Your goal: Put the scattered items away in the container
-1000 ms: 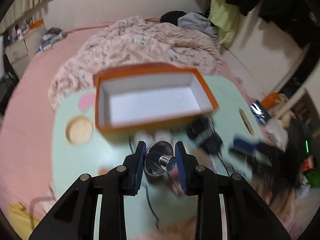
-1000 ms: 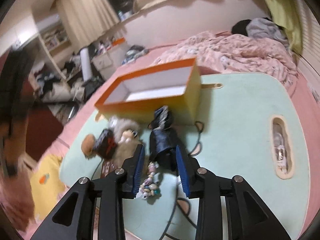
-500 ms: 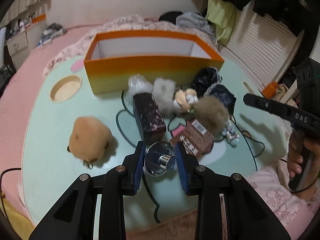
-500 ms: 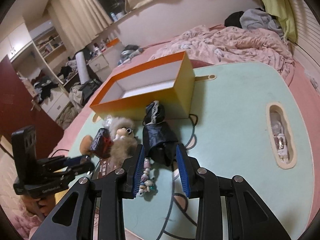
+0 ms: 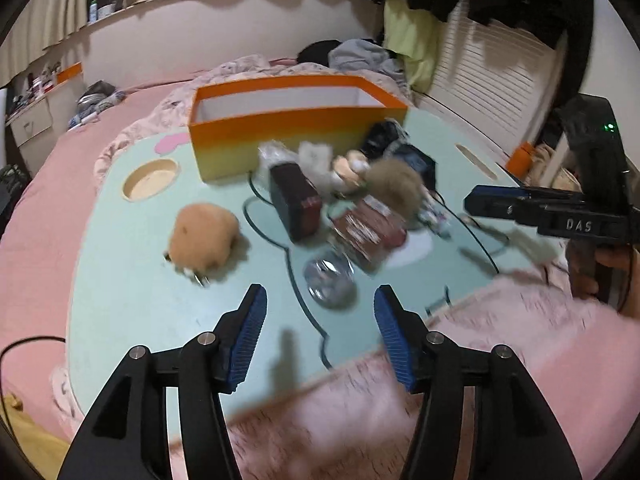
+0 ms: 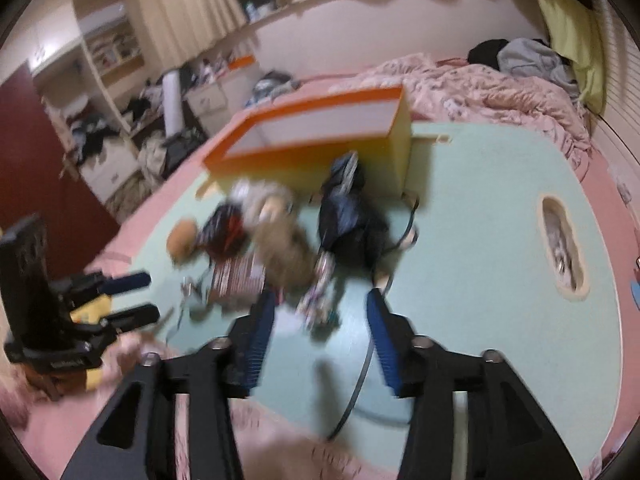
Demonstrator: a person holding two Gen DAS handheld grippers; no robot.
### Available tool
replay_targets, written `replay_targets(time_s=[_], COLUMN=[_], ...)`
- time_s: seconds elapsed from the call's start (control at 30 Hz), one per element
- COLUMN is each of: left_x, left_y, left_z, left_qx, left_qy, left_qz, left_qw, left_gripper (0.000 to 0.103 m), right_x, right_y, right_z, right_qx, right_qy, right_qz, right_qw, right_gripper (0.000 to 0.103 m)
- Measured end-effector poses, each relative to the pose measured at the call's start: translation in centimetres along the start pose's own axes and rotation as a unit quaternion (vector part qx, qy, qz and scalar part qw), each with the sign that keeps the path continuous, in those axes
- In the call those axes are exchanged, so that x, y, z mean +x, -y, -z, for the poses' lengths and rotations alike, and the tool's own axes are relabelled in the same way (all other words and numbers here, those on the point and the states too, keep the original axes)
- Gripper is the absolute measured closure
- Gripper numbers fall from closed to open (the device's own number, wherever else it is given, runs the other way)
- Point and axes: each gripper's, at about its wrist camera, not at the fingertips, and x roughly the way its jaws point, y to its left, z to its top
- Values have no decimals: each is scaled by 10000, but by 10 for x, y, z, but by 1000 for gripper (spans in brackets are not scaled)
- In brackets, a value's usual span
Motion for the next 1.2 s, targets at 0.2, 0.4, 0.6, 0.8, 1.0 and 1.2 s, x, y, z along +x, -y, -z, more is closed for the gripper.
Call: replay_targets(time_s=[0.2,0.4,0.6,0.8,1.0,1.2], left_x=[18,29,37,40,40,39], left_y=[4,-2,-2,-8,-8,-8], left_z=[10,16,22,21,22,23], left_qx=[-173,-333,-171,-236,-218,-206], left_qy=[-12,-84,129,104,130,137], left_qz=[-361,-541,-706,-780,-780,-791], left_qw=[9992,9979,9973,9966,9966,9966], left_gripper=[46,38,15,0,0,0], right_x=[15,32,36,36,37,37], right_y=[-10,-21,-14,-13,-13,-13], right_z=[12,23,23,23,22,24], right_qx=[-455,-1002,-920,-908,-922,-923], right_qy=[-382,-502,-566,-574,-550,-401], right_qz=[335,1127,1200,1202,1175,1149], right_qw=[9977,9873,9869,9869,9873,9883], right_gripper=[48,24,5,1,0,0])
